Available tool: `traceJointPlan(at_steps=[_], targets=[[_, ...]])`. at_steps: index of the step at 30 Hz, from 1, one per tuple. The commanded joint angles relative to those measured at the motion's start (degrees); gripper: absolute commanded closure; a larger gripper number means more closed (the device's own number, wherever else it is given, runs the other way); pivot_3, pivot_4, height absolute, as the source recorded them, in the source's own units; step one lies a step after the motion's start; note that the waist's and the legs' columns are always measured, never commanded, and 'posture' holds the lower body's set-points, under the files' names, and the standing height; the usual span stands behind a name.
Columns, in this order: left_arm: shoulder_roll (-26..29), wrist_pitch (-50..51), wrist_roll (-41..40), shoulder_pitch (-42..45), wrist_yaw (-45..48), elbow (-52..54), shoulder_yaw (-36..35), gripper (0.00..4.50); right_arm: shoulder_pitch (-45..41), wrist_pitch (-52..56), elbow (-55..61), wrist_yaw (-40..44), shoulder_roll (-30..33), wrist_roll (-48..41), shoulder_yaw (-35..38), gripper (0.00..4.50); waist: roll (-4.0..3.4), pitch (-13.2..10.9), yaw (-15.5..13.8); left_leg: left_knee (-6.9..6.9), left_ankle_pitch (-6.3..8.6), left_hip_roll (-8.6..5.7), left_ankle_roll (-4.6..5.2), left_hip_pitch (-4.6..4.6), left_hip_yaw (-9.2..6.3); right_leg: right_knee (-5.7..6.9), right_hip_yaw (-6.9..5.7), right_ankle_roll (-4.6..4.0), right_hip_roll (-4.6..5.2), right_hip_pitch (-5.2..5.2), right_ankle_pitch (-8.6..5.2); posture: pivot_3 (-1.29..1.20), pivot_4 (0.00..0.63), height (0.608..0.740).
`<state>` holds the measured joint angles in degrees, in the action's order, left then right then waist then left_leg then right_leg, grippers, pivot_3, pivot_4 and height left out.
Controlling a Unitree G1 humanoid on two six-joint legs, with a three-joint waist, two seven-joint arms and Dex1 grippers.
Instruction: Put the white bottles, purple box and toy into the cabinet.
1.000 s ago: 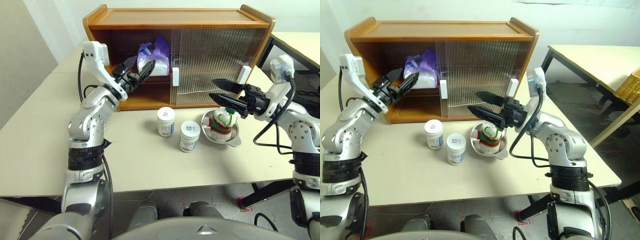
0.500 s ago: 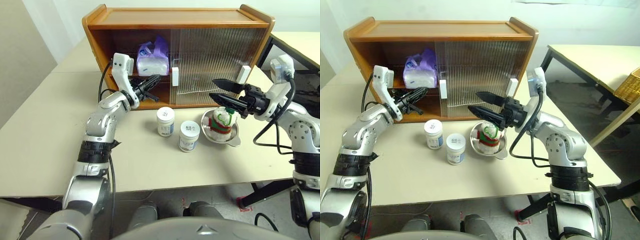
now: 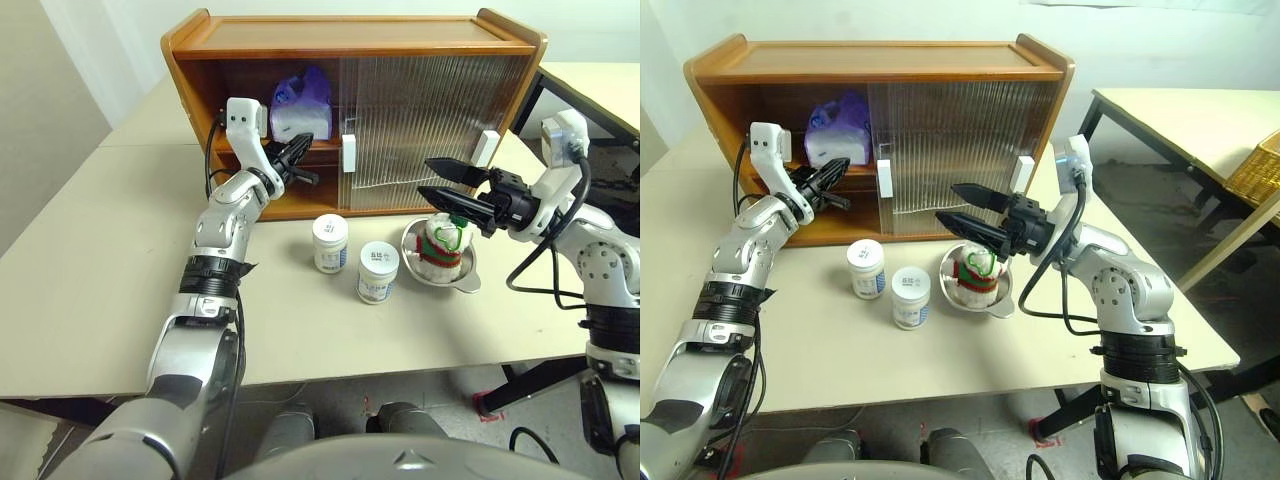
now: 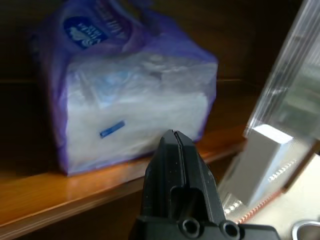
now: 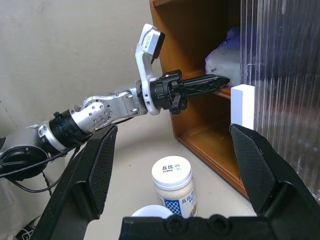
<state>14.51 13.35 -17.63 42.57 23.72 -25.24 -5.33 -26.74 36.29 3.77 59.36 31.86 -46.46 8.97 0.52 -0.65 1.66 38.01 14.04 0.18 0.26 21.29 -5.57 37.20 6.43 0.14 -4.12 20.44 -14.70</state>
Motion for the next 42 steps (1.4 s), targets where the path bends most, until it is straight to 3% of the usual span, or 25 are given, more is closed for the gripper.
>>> traceJointPlan(at_steps=[1,10,11,13,16,24,32,42], targets=[[-0.1,-2.1,1.9,0.9,-2.0,-2.8,-1.0,4.47,-0.2,-0.2,0.4,-0.1,0.4,0.1,0.5,0.0,0.0,0.0,0.0,0.0,0.0,-0.01,0.01,-0.01,0.03,0.0,0.02,0.01,0.0,0.0,0.01,-0.08,0.0,0.74],[-1.1,-2.0,-5.0,-1.4,5.9,5.0,-2.4,4.47,-0.5,-0.1,0.4,-0.1,0.3,0.3,0.2,0.0,0.0,0.0,0.0,0.01,0.0,-0.07,0.02,0.02,0.15,-0.02,0.12,0.02,-0.03,0.02,0.0,-0.08,0.0,0.74],[-1.0,-1.7,-5.4,-2.0,6.1,6.5,-2.5,4.3,-0.5,-0.1,0.4,-0.1,0.3,0.3,0.2,0.0,0.0,0.0,0.0,0.01,0.01,-0.08,0.04,0.01,0.18,-0.02,0.13,0.04,-0.03,0.02,0.0,-0.08,0.0,0.74],[-0.8,0.4,-8.8,-5.2,8.8,12.8,-2.6,3.89,-0.5,-0.1,0.4,0.0,0.3,0.2,0.2,0.0,0.0,0.0,0.0,0.01,0.02,-0.09,0.06,0.01,0.25,-0.03,0.16,0.05,-0.04,0.02,0.0,-0.07,0.0,0.74],[1.7,3.2,-11.0,-11.5,12.5,21.2,-1.8,2.88,-0.6,-0.1,0.2,0.2,0.3,0.3,0.0,0.0,-0.01,0.0,0.4,-0.01,0.06,-0.12,0.07,-0.04,0.43,-0.03,0.26,0.08,-0.09,0.01,-0.03,-0.07,0.0,0.74],[9.7,3.9,-11.4,-26.0,22.1,28.6,-0.4,0.11,-1.0,0.0,-0.4,0.6,0.3,0.3,-0.2,0.0,-0.01,0.0,0.5,-0.05,0.08,0.0,0.03,-0.3,0.32,0.01,0.44,-0.02,-0.14,-0.07,-0.03,-0.05,0.0,0.74],[14.1,0.6,-10.0,-34.2,28.8,27.9,0.4,0.05,-1.5,0.0,-0.9,1.0,0.4,0.4,-0.3,0.0,-0.06,0.0,0.2,-0.13,0.12,0.4,-0.01,-0.09,0.19,0.02,0.51,-0.28,0.14,0.23,-0.02,-0.05,0.0,0.74],[12.3,-11.3,-1.5,-36.2,29.0,14.0,3.1,0.05,-2.0,0.5,-0.6,0.7,1.0,0.2,0.0,0.0,-0.25,0.2,0.2,-0.21,0.12,0.55,0.0,0.61,0.17,0.07,0.51,-0.85,0.04,1.04,0.3,-0.06,0.0,0.74]])
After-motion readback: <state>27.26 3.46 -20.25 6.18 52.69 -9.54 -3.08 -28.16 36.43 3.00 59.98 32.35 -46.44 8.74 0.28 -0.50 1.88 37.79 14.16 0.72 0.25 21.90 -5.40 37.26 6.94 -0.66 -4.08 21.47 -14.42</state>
